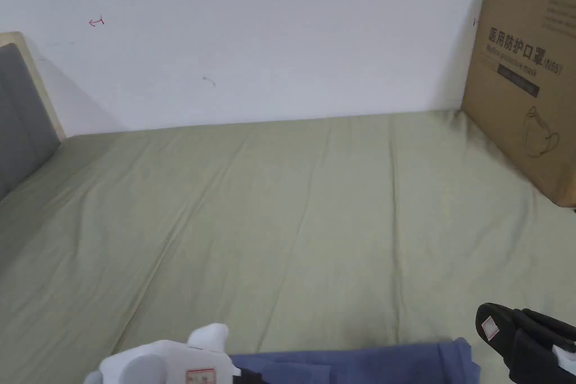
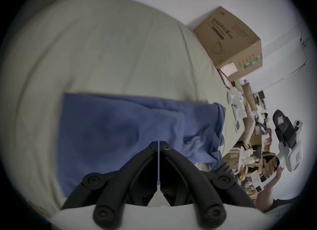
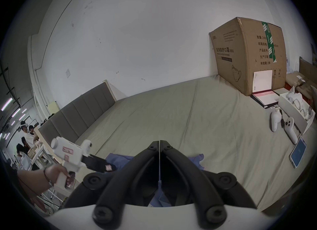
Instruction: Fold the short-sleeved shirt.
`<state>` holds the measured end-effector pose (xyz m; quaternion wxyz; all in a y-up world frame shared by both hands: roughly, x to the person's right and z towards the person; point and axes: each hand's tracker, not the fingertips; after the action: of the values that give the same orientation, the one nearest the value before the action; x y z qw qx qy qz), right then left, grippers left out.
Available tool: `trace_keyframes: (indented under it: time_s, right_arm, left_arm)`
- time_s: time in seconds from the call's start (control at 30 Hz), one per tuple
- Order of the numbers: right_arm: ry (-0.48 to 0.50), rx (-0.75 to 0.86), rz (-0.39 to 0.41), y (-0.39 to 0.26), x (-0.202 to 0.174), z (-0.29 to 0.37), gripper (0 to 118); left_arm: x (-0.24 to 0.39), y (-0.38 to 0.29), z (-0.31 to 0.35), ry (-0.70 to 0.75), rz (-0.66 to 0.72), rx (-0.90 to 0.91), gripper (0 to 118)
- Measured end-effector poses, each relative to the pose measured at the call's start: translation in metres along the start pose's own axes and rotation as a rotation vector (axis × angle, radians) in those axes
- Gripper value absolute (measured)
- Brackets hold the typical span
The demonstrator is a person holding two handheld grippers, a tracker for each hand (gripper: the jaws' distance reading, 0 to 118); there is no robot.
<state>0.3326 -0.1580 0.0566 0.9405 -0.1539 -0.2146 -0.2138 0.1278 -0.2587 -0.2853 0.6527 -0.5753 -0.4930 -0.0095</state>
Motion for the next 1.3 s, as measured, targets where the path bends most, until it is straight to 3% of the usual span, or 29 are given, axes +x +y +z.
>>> trace_keyframes:
  time_s: [0.13, 0.2, 0.27, 0.33, 0.43, 0.53, 0.57, 0.6, 0.63, 0.8, 1.03, 1.13, 1.23, 1.27, 1.3]
  right_arm:
    - [-0.005, -0.002, -0.019, 0.0, 0.001, 0.0, 0]
    - [-0.007, -0.007, -0.017, 0.0, 0.0, 0.001, 0]
    - [-0.006, -0.012, -0.009, 0.001, -0.002, 0.002, 0]
    - [-0.003, -0.016, 0.001, 0.001, -0.006, 0.004, 0]
    - [0.005, -0.022, 0.014, 0.002, -0.011, 0.005, 0]
    - [0.008, -0.027, 0.029, 0.004, -0.014, 0.003, 0]
    - [0.009, -0.03, 0.032, 0.004, -0.016, 0.002, 0]
    - [0.012, -0.034, 0.033, 0.004, -0.017, 0.0, 0]
    - [0.014, -0.038, 0.033, 0.004, -0.018, -0.003, 0]
    - [0.016, -0.071, 0.043, 0.002, -0.026, -0.017, 0]
    - [0.023, -0.126, 0.083, 0.0, -0.041, -0.033, 0]
    - [0.023, -0.145, 0.11, 0.002, -0.049, -0.036, 0]
    - [0.033, -0.148, 0.126, 0.005, -0.055, -0.037, 0]
    - [0.037, -0.148, 0.129, 0.005, -0.056, -0.038, 0]
    - [0.039, -0.148, 0.131, 0.005, -0.058, -0.039, 0]
  left_arm:
    - [0.025, -0.013, -0.058, 0.012, -0.077, -0.12, 1]
    - [0.02, -0.016, -0.074, -0.006, -0.033, -0.123, 1]
    - [0.015, -0.011, -0.072, -0.121, 0.104, -0.121, 1]
    - [0.009, -0.005, -0.059, -0.211, 0.159, -0.153, 1]
    - [-0.006, 0.003, -0.007, -0.348, 0.145, -0.051, 1]
    - [-0.043, 0.011, 0.048, -0.364, 0.168, 0.072, 11]
    - [-0.058, 0.012, 0.062, -0.356, 0.181, 0.087, 42]
    - [-0.076, 0.013, 0.073, -0.336, 0.204, 0.088, 87]
    - [-0.092, 0.014, 0.079, -0.32, 0.234, 0.083, 118]
    - [-0.153, 0.01, 0.097, -0.303, 0.304, 0.137, 118]
    - [-0.176, -0.005, 0.014, -0.522, 0.435, -0.03, 118]
    - [-0.178, 0.006, -0.008, -0.677, 0.306, 0.053, 118]
    - [-0.182, 0.004, -0.031, -0.795, 0.38, -0.006, 118]
    - [-0.186, 0.004, -0.033, -0.83, 0.361, 0.003, 113]
    - [-0.191, 0.003, -0.033, -0.851, 0.356, 0.005, 96]
